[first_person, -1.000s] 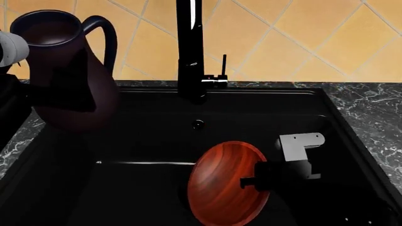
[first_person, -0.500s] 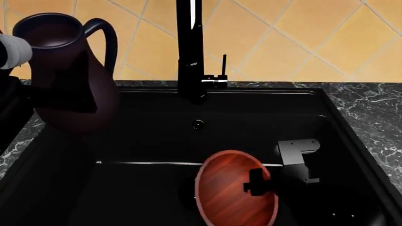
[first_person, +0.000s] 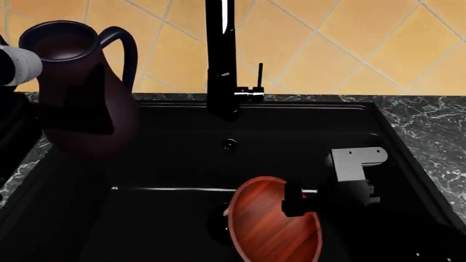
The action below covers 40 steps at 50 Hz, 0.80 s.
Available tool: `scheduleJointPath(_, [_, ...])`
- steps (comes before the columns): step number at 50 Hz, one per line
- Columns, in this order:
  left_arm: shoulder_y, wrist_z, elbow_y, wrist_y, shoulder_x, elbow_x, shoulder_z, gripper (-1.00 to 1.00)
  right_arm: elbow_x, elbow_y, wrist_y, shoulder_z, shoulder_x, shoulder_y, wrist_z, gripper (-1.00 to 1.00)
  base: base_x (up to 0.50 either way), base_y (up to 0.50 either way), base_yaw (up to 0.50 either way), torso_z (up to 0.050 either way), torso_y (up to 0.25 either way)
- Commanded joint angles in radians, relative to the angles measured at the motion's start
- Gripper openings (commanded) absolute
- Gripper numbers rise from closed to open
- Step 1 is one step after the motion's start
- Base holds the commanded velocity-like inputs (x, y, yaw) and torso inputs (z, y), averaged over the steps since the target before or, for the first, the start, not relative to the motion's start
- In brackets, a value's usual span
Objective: Pick the bowl and pitcher and place them in the sink. Then turn on the water.
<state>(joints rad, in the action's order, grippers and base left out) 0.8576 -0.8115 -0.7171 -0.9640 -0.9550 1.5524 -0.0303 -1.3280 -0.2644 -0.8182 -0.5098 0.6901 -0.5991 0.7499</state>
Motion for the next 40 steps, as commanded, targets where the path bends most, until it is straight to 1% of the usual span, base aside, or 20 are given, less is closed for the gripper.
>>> scheduleJointPath(1, [-0.009,-0.009,-0.006,0.022,-0.008,-0.025,0.040,-1.00,-0.206,-0.342,-0.066,0.143,0.071,-0.049,0.218,1.00,0.00,0.18,0.02,0.000,0.000])
scheduleJointPath(10, [-0.053,0.008,-0.010,0.027,-0.016,-0.046,0.047,-1.00,-0.430,-0.486,-0.083,0.208,0.178,-0.216,0.402,1.00,0.00,0.19,0.02,0.000,0.000])
scheduleJointPath(15, [-0.042,0.011,-0.002,0.011,-0.009,-0.056,0.019,-1.00,-0.492,-0.500,-0.082,0.221,0.212,-0.275,0.444,1.00,0.00,0.19,0.02,0.000,0.002])
scheduleJointPath(26, [-0.005,0.038,0.037,-0.035,0.029,-0.125,-0.076,-1.00,-0.534,-0.511,-0.079,0.236,0.245,-0.323,0.470,1.00,0.00,0.19,0.02,0.000,0.001])
scheduleJointPath(32, [0.017,0.058,0.066,-0.060,0.055,-0.169,-0.133,-1.00,-0.531,-0.518,-0.073,0.245,0.257,-0.317,0.469,1.00,0.00,0.19,0.02,0.000,0.002])
scheduleJointPath(40, [0.013,0.089,0.098,-0.070,0.083,-0.226,-0.188,-1.00,-0.517,-0.519,-0.069,0.251,0.264,-0.300,0.459,1.00,0.01,0.19,0.02,0.000,0.003])
